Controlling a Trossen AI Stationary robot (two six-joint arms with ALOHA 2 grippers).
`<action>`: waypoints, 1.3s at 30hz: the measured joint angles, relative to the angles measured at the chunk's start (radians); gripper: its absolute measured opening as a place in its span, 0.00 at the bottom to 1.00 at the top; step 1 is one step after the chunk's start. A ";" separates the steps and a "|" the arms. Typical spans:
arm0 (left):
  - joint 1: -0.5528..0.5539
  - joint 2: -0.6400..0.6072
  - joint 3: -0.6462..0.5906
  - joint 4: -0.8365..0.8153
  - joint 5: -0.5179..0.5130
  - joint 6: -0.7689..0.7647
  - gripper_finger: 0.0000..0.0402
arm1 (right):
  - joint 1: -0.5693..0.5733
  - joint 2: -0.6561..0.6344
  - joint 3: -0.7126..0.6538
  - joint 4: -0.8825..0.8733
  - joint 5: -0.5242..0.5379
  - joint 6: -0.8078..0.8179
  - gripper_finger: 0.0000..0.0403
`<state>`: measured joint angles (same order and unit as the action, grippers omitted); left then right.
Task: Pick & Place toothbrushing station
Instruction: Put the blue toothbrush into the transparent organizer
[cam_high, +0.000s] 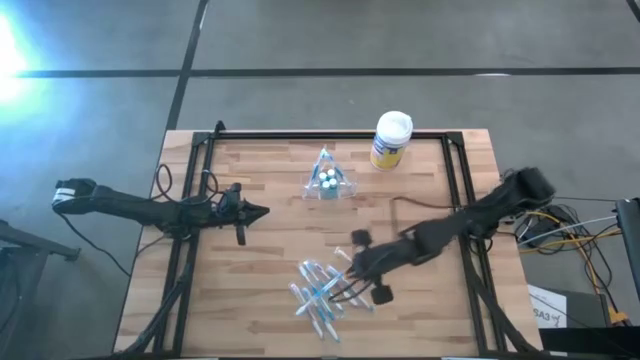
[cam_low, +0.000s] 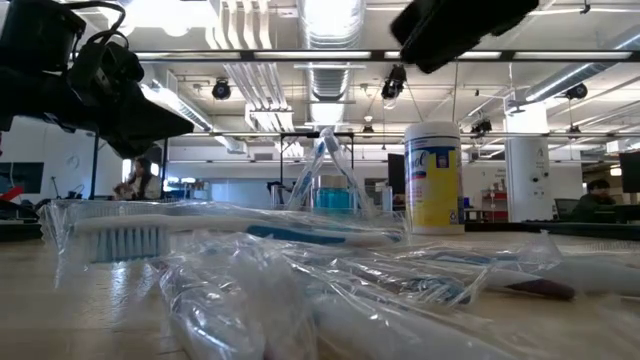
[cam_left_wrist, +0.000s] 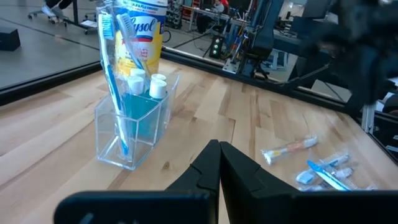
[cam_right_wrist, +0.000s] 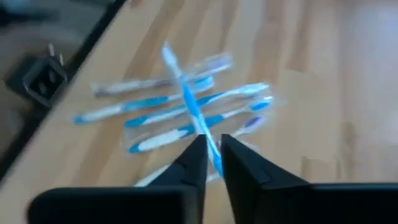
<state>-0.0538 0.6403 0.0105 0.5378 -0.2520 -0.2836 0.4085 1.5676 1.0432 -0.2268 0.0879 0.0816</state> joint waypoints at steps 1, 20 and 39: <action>0.000 0.001 0.000 0.001 0.000 0.000 0.02 | -0.001 0.052 0.040 -0.018 -0.018 -0.035 0.15; 0.000 0.006 0.000 -0.016 0.004 -0.002 0.02 | -0.049 0.629 0.679 -0.405 -0.182 -0.299 0.48; 0.000 0.010 0.000 -0.026 0.005 -0.003 0.02 | -0.088 0.670 0.697 -0.436 -0.221 -0.305 0.11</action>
<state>-0.0536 0.6502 0.0105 0.5121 -0.2474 -0.2863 0.3206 2.2379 1.7403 -0.6624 -0.1335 -0.2238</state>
